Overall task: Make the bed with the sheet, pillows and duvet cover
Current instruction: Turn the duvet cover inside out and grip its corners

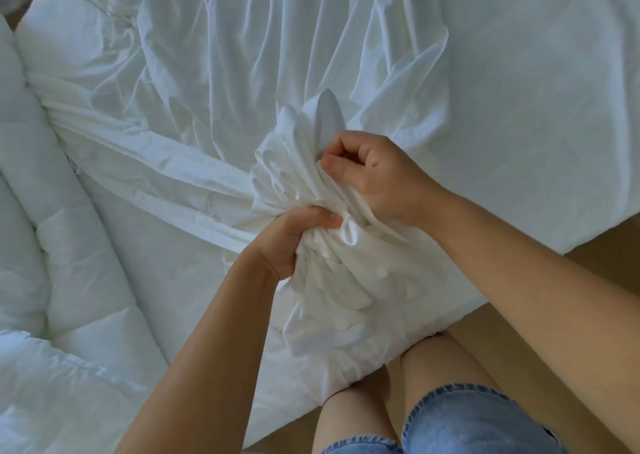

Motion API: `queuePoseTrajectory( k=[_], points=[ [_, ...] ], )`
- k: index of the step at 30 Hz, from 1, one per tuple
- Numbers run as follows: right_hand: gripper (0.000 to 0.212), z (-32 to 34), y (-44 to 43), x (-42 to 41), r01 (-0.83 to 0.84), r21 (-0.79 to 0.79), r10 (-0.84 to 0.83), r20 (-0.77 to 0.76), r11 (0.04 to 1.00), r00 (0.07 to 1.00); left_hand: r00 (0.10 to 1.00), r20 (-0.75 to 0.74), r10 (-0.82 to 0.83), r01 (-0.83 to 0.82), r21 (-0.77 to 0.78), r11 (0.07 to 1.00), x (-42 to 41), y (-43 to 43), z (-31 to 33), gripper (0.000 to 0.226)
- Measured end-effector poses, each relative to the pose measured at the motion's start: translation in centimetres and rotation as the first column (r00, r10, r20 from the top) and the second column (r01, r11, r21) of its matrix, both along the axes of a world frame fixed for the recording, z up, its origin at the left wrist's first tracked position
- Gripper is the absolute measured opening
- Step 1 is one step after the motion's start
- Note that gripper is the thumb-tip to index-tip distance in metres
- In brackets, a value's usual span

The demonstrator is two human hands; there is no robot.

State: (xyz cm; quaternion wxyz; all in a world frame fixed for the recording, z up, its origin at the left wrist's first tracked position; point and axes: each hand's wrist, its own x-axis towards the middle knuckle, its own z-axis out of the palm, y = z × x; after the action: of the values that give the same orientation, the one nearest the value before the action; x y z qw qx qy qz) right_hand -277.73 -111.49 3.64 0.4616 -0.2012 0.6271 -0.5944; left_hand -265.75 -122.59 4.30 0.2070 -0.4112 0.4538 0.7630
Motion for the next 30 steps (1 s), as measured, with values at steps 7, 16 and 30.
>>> queuePoseTrajectory(
  k=[7, 16, 30],
  points=[
    [0.021, -0.7, -1.6, -1.5, -0.102, -0.062, 0.114, 0.248, 0.993, 0.962, 0.984, -0.080, 0.158, -0.168, -0.123, 0.978, -0.1, 0.7, 0.3, 0.038],
    [0.019, 0.1, -2.6, -2.8, -0.135, 0.141, 0.179, -0.366, 0.981, 0.913, 0.999, -0.028, -0.019, 0.018, -0.027, 0.999, -0.1, -0.9, 0.9, 0.026],
    [0.029, -0.7, 3.8, 1.0, 0.098, 0.278, -0.003, -0.324, 0.956, 0.946, 0.986, -0.083, 0.147, -0.149, -0.020, 0.989, 0.4, 0.4, -1.0, 0.027]
  ],
)
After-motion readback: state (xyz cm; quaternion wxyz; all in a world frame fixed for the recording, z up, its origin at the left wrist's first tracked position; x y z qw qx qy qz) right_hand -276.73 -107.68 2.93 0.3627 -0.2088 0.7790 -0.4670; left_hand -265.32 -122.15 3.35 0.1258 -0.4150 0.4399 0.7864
